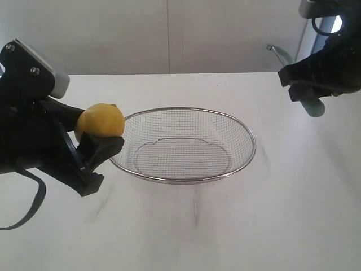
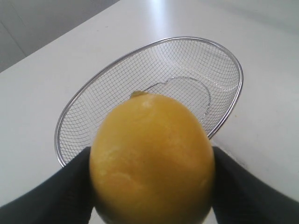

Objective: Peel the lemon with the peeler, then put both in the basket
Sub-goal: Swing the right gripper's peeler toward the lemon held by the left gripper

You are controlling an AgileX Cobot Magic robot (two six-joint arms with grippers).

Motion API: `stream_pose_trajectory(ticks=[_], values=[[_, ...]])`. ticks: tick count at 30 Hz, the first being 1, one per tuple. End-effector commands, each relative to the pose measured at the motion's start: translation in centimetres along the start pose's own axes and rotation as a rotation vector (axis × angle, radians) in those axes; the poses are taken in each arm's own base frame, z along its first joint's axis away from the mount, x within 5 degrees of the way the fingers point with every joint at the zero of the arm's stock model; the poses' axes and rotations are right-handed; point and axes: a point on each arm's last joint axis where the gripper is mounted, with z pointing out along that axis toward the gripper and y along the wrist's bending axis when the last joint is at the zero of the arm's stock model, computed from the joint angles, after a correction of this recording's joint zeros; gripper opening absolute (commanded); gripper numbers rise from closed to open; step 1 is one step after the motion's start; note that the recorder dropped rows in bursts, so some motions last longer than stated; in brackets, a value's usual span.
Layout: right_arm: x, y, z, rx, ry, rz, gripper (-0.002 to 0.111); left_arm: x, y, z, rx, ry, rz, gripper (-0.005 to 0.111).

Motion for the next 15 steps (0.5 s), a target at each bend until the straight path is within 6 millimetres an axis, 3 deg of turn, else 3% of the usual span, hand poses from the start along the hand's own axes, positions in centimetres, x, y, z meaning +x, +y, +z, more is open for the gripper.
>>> stream_pose_trajectory(ticks=[1, 5, 9, 12, 15], values=[[0.1, 0.3, 0.1, -0.044, 0.01, 0.115, 0.003, -0.2, -0.1, -0.1, 0.002, -0.027, -0.015, 0.0], [0.4, 0.4, 0.6, -0.059, 0.051, 0.129, 0.003, -0.2, -0.1, -0.1, 0.002, -0.027, -0.015, 0.0], [1.2, 0.3, 2.3, -0.082, 0.185, 0.125, 0.003, -0.2, -0.1, -0.1, 0.002, -0.027, -0.015, 0.0], [2.2, 0.8, 4.6, -0.198, 0.347, 0.084, 0.003, -0.2, -0.1, -0.1, 0.002, -0.027, -0.015, 0.0], [2.9, 1.7, 6.2, -0.347, 0.401, 0.048, 0.003, -0.2, -0.1, -0.1, 0.002, -0.027, -0.015, 0.0]])
